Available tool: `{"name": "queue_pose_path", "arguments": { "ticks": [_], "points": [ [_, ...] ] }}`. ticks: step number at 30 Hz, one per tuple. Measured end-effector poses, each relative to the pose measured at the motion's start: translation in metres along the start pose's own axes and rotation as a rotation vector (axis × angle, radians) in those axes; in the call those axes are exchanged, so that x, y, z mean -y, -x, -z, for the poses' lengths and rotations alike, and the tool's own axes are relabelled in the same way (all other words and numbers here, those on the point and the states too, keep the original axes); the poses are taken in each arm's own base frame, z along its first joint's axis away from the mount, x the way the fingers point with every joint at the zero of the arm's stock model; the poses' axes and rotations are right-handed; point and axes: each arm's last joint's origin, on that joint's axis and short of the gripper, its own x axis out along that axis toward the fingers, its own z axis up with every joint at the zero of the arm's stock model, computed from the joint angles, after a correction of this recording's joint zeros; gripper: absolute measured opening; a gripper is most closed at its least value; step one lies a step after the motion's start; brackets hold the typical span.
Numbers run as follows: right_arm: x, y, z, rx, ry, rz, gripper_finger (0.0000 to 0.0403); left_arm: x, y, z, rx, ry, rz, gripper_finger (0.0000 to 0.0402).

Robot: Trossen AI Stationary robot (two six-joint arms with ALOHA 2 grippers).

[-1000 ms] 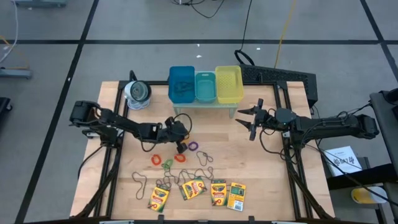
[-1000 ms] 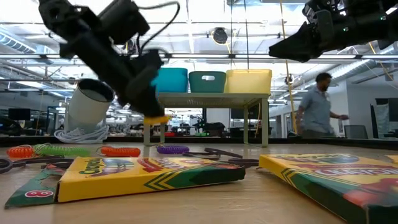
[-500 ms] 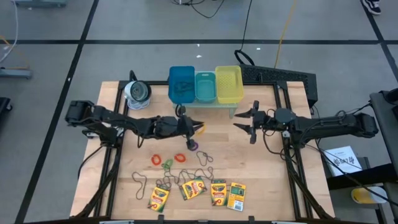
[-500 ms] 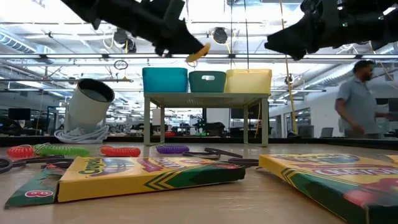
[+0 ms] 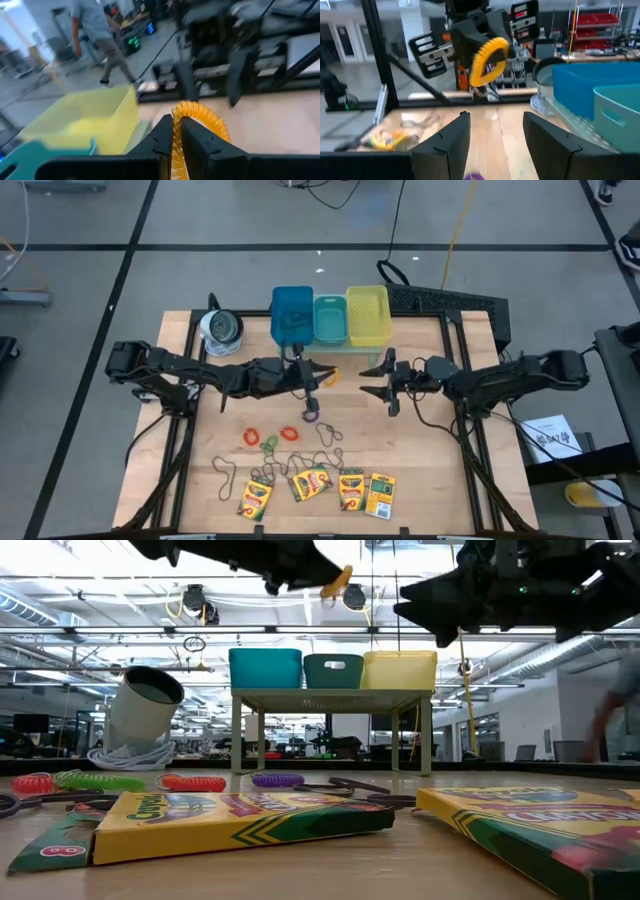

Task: Pick & Place Office Desk Supplies
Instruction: Put the yellow spring keychain into the green bin on the shelf

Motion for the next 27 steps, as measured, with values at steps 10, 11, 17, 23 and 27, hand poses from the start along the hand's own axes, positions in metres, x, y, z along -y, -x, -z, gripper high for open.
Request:
{"name": "queue_pose_path", "arguments": {
  "ticks": [10,11,17,23,27],
  "points": [
    [0.0,-0.027,0.005,0.064,-0.077,-0.12,0.0171,-0.001,-0.001,-0.001,0.015,-0.02,0.027,0.0024],
    [0.0,-0.032,0.005,0.06,-0.083,-0.14,0.0171,-0.001,-0.001,-0.001,0.016,-0.02,0.027,0.0028],
    [0.002,-0.055,0.003,0.062,-0.075,-0.139,0.0171,-0.001,-0.001,-0.001,0.017,-0.022,0.03,0.0023],
    [0.004,-0.073,0.0,0.075,-0.062,-0.142,0.0171,-0.001,-0.001,0.0,0.008,-0.025,0.033,0.0014],
    [0.001,-0.078,-0.002,0.075,-0.047,-0.15,0.0171,-0.001,-0.001,0.001,0.002,-0.026,0.034,0.0033]
  ]
}}
